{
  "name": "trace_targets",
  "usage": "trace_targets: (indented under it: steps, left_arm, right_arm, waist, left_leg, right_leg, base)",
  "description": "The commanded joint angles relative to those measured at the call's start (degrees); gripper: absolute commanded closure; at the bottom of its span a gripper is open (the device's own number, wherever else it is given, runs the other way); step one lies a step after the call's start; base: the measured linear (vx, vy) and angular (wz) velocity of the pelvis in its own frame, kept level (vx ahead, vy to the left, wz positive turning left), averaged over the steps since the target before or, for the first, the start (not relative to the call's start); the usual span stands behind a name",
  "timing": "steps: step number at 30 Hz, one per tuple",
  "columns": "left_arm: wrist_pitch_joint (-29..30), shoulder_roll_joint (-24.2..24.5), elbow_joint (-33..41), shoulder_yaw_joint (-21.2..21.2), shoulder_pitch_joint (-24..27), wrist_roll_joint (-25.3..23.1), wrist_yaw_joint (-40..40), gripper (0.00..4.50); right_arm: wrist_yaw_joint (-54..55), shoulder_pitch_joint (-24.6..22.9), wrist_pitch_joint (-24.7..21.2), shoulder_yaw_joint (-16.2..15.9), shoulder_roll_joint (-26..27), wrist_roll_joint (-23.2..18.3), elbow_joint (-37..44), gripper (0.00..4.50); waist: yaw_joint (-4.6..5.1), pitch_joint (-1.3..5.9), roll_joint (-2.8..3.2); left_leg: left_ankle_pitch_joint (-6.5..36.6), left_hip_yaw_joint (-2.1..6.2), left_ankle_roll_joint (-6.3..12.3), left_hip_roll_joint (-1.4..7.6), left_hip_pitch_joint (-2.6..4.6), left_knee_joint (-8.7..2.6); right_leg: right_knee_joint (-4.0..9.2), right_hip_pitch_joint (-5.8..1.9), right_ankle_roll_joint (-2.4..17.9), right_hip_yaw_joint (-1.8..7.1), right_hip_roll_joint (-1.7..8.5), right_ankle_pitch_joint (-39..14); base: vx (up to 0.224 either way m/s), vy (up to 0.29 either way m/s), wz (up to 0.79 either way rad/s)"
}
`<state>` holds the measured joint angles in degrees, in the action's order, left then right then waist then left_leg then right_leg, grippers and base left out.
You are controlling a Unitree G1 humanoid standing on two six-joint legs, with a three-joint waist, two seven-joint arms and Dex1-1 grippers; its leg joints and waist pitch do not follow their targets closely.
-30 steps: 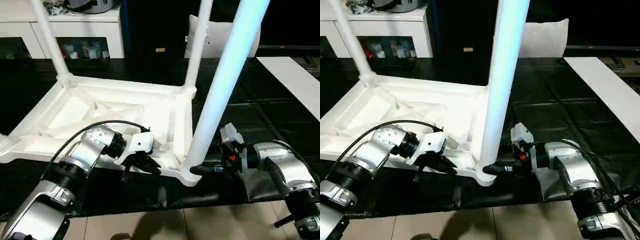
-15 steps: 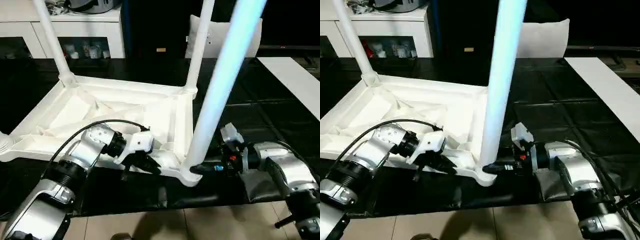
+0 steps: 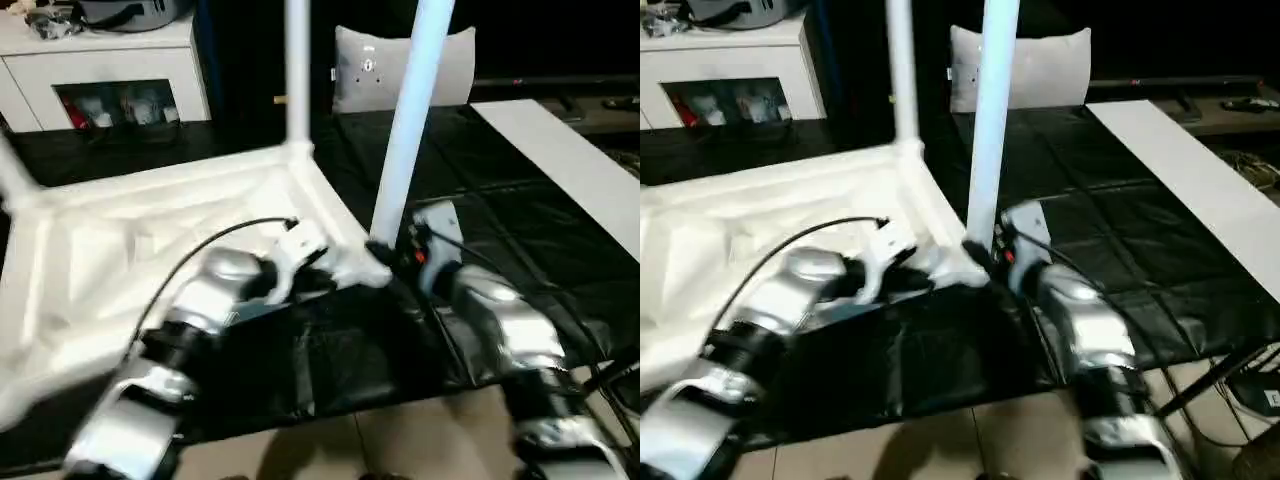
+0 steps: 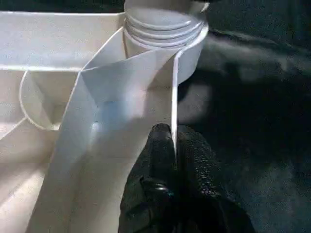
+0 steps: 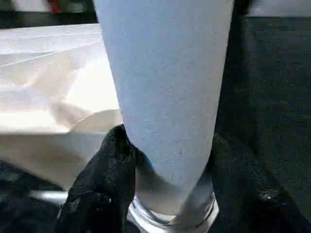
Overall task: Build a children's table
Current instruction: Rotate leg to tighten
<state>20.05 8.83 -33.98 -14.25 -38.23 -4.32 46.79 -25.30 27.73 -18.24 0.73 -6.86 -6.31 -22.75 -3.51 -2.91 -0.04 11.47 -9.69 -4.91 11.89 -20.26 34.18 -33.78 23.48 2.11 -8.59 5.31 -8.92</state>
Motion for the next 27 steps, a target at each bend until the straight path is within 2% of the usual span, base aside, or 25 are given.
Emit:
trace_targets:
  steps: [1,2,4,9,14,15,16,17,19,20,21,23,25,26,27]
  left_arm:
    - [-0.71,-3.13,2.63,0.15,-2.11,1.85,-1.28,4.50]
    - [-0.76,-3.10,2.70,0.10,-2.12,1.87,-1.19,4.50]
    - [-1.32,-2.22,3.18,-0.12,-2.08,1.73,-0.57,4.50]
    - [-1.93,0.10,4.47,0.39,-1.27,1.82,1.28,4.50]
    - [-3.90,2.83,4.51,-0.18,-0.55,2.23,5.20,4.50]
    - [-5.11,4.34,4.38,-0.63,-0.24,2.51,8.03,4.50]
    - [-5.54,4.81,4.15,-0.85,-0.25,2.52,8.98,4.50]
    - [-5.58,4.88,4.11,-0.89,-0.25,2.50,9.09,4.50]
    - [-9.01,7.45,2.93,-2.68,-0.18,1.96,14.19,4.50]
    - [-9.01,7.45,2.93,-2.68,-0.18,1.96,14.19,4.50]
    - [-10.83,8.73,2.64,-3.53,0.00,2.16,17.58,4.50]
    - [-12.29,9.84,2.65,-4.28,0.22,2.49,21.18,4.50]
    - [-16.13,11.43,2.58,-5.52,0.45,2.57,25.61,4.50]
    - [-16.62,11.81,2.49,-5.83,0.44,2.43,26.32,4.50]
    - [-18.11,12.57,2.19,-6.49,0.40,2.25,27.93,4.50]
  right_arm:
    - [-1.44,0.72,0.57,-2.45,2.08,-0.33,-0.11,2.55]
    - [-1.43,0.67,0.76,-2.42,2.14,-0.30,0.02,2.21]
    - [-1.31,0.24,1.14,-1.80,2.37,-1.02,0.75,1.85]
    - [-3.70,-0.55,2.68,-1.50,1.52,-2.20,2.08,1.42]
    - [-10.44,-1.46,3.74,-0.91,-2.46,-4.08,2.41,1.10]
    - [-14.44,-1.85,4.34,-0.65,-5.10,-4.60,2.38,0.88]
    - [-15.83,-1.89,4.78,-0.60,-6.07,-4.70,2.21,0.88]
    - [-16.03,-1.90,4.87,-0.61,-6.19,-4.70,2.21,0.77]
    - [-23.91,-2.75,7.30,-1.15,-10.57,-5.54,2.54,0.71]
    - [-23.91,-2.75,7.30,-1.15,-10.57,-5.54,2.54,0.67]
    - [-29.31,-3.52,7.75,-1.57,-12.92,-6.81,3.18,0.67]
    - [-33.76,-4.15,8.55,-2.33,-15.01,-7.71,3.72,0.67]
    - [-38.94,-4.71,8.49,-3.27,-17.15,-8.88,4.13,0.67]
    - [-40.40,-4.85,8.71,-3.51,-17.63,-9.17,4.15,0.67]
    - [-43.28,-5.07,9.20,-4.04,-18.52,-9.78,4.05,0.67]
  waist:
    - [-0.68,4.58,-0.45]
    - [-0.65,4.58,-0.43]
    - [-0.70,4.46,-0.46]
    - [-0.82,4.38,-0.40]
    - [-0.86,4.36,-0.40]
    - [-0.94,4.35,-0.39]
    - [-1.02,4.36,-0.19]
    - [-1.04,4.35,-0.26]
    - [-1.53,4.32,-0.30]
    - [-1.53,4.32,-0.30]
    - [-1.92,4.33,-0.18]
    - [-2.15,4.35,-0.23]
    - [-2.77,4.28,-0.13]
    - [-3.11,4.24,-0.05]
    - [-3.18,4.27,-0.08]
  left_leg:
    - [3.97,0.30,3.52,1.26,-0.30,-3.44]
    - [3.30,0.32,3.94,1.28,-0.47,-3.43]
    - [3.46,0.17,4.85,1.17,-0.47,-3.36]
    - [4.94,0.16,4.50,1.15,-0.51,-3.42]
    - [5.03,0.19,4.96,1.25,-0.40,-3.42]
    - [5.13,0.12,5.11,1.22,-0.44,-3.35]
    - [5.52,0.11,5.28,1.28,-0.39,-3.35]
    - [5.52,0.09,5.23,1.33,-0.38,-3.32]
    - [5.87,0.06,5.32,1.34,-0.29,-3.33]
    - [5.87,0.06,5.32,1.34,-0.29,-3.33]
    - [6.12,0.09,5.41,1.42,-0.27,-3.34]
    - [6.33,0.07,5.70,1.53,-0.14,-3.35]
    - [6.93,0.07,5.82,1.67,-0.06,-3.38]
    - [7.39,-0.07,5.43,1.79,0.20,-3.35]
    - [7.66,-0.05,5.29,1.76,0.17,-3.36]
  right_leg:
    - [3.76,-4.02,7.41,3.67,3.77,-13.96]
    - [3.52,-4.10,7.93,3.72,3.72,-12.35]
    - [3.41,-4.09,8.85,3.87,3.79,-10.69]
    - [3.75,-4.22,8.08,3.80,3.90,-13.29]
    - [3.61,-4.14,8.46,3.86,3.78,-12.33]
    - [3.56,-4.16,8.81,3.88,3.81,-12.01]
    - [3.59,-4.13,8.88,3.89,3.82,-12.10]
    - [3.53,-4.09,8.95,3.96,3.82,-11.84]
    - [3.59,-4.06,8.95,3.92,3.81,-12.28]
    - [3.59,-4.06,8.95,3.92,3.81,-12.28]
    - [3.50,-4.11,8.95,3.99,3.85,-11.98]
    - [3.38,-4.04,9.29,3.99,3.81,-11.39]
    - [3.54,-3.96,9.17,3.92,3.78,-12.59]
    - [3.58,-3.68,9.22,3.97,3.80,-13.14]
    - [3.55,-3.73,9.28,3.94,3.79,-13.34]
  base:
    - [0.000,0.000,0.00]
    - [0.000,0.000,0.00]
    - [0.000,0.000,0.00]
    - [0.000,0.000,0.00]
    - [0.000,0.000,0.00]
    - [0.000,0.000,0.00]
    - [0.000,0.000,0.00]
    - [0.000,0.000,0.00]
    - [0.000,0.000,0.00]
    - [0.000,0.000,0.00]
    - [0.000,0.000,0.00]
    - [0.000,0.000,0.00]
    - [0.000,0.000,0.00]
    - [0.000,0.000,0.00]
    - [0.000,0.000,0.00]
